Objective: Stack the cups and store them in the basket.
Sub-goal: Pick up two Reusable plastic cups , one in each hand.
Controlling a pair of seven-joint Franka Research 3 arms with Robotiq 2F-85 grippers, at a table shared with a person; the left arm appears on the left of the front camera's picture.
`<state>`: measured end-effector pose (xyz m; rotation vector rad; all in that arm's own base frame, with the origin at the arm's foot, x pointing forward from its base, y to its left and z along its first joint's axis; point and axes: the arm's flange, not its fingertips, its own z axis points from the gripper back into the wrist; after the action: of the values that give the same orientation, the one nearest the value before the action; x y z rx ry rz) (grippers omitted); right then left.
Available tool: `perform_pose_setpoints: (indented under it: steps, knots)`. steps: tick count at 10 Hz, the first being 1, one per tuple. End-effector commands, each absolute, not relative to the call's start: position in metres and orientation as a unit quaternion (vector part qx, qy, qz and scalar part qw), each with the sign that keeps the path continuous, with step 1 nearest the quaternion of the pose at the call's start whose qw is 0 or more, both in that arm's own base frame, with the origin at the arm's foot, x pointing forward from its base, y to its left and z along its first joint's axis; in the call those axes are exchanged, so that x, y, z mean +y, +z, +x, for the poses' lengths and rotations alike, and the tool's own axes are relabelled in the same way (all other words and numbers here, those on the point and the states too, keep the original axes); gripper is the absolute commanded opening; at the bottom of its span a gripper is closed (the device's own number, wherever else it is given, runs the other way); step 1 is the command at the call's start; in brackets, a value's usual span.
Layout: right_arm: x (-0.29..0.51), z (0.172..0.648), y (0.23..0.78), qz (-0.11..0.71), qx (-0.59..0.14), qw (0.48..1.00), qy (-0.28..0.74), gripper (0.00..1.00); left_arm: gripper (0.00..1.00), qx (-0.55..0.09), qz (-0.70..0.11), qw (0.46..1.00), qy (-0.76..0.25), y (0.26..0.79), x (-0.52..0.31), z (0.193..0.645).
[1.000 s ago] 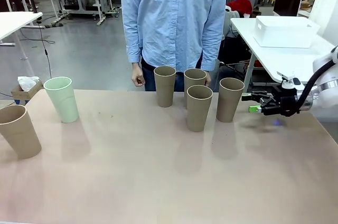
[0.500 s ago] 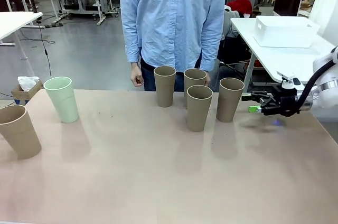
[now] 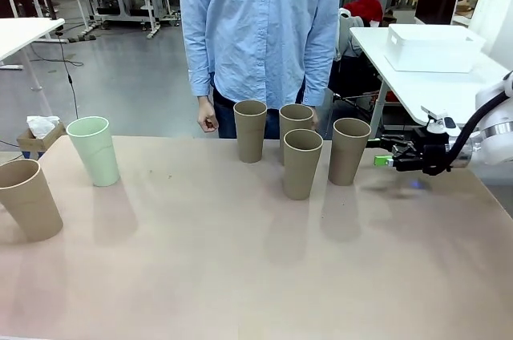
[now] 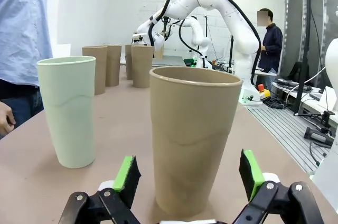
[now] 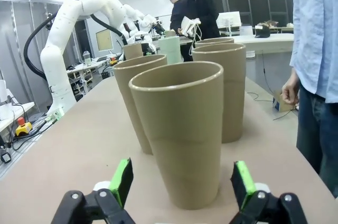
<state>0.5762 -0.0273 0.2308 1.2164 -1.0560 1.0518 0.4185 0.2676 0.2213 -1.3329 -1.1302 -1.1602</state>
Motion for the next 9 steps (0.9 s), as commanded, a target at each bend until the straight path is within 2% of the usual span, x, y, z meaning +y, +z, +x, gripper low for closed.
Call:
perform_pose_setpoints:
  steps: [1, 9]
  knots:
    - [-0.016, 0.571, 0.226, 0.515, -0.471, 0.557, 0.451, 1.00, 1.00, -0.485, -0.530, 0.500, -0.484, 0.221, 0.251, 0.405]
    - [0.010, 0.571, 0.216, 0.511, -0.489, 0.550, 0.444, 1.00, 1.00, -0.505, -0.505, 0.525, -0.462, 0.215, 0.241, 0.403]
